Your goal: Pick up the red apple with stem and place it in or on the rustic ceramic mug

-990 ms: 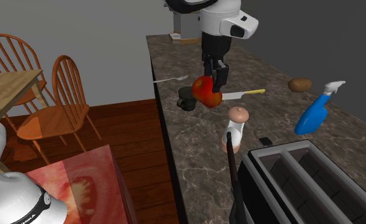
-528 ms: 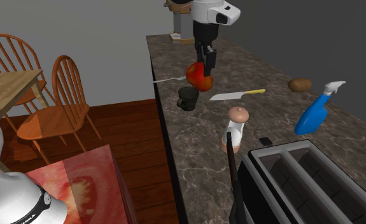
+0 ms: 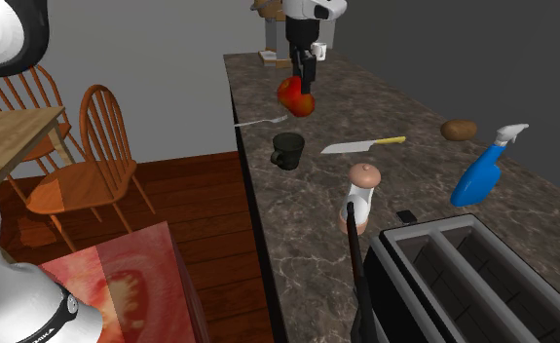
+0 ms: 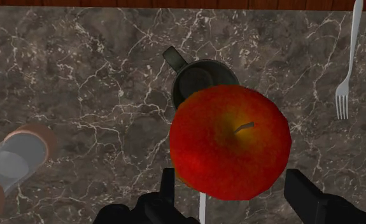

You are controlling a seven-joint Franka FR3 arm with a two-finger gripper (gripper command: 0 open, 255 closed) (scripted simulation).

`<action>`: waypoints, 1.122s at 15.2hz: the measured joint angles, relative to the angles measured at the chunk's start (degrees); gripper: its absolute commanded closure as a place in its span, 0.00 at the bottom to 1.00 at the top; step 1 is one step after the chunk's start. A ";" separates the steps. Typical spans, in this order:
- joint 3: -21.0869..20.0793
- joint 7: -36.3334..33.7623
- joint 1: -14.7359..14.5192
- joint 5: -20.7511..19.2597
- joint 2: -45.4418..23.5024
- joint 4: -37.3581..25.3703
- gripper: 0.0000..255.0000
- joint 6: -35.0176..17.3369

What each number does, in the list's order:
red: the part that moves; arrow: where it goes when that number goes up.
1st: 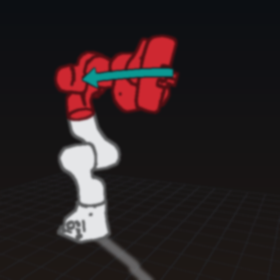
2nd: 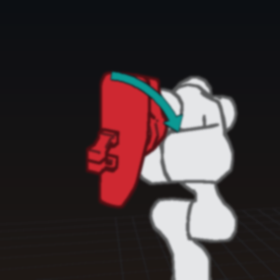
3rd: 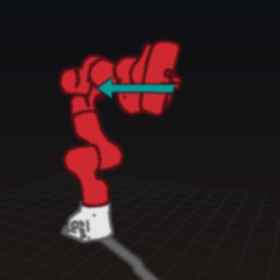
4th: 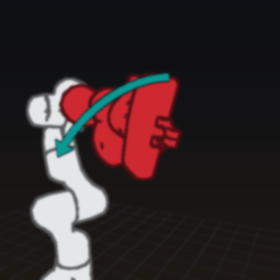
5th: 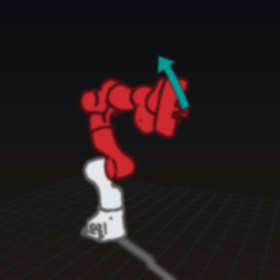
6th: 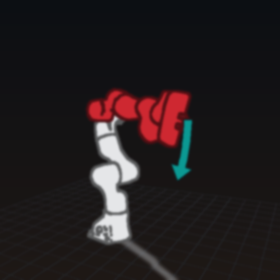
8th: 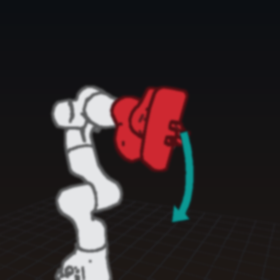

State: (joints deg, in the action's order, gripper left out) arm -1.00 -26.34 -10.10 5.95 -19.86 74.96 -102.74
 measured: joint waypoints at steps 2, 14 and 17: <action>-0.49 -1.96 -1.31 -0.51 -2.94 -4.64 1.00 1.49; -0.70 -1.97 -1.95 -0.45 -2.66 5.03 1.00 -7.92; -0.69 -1.65 -1.88 -0.34 -2.47 7.62 1.00 -10.29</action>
State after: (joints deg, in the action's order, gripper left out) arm -1.69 -27.99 -11.98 5.61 -22.32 82.59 -113.03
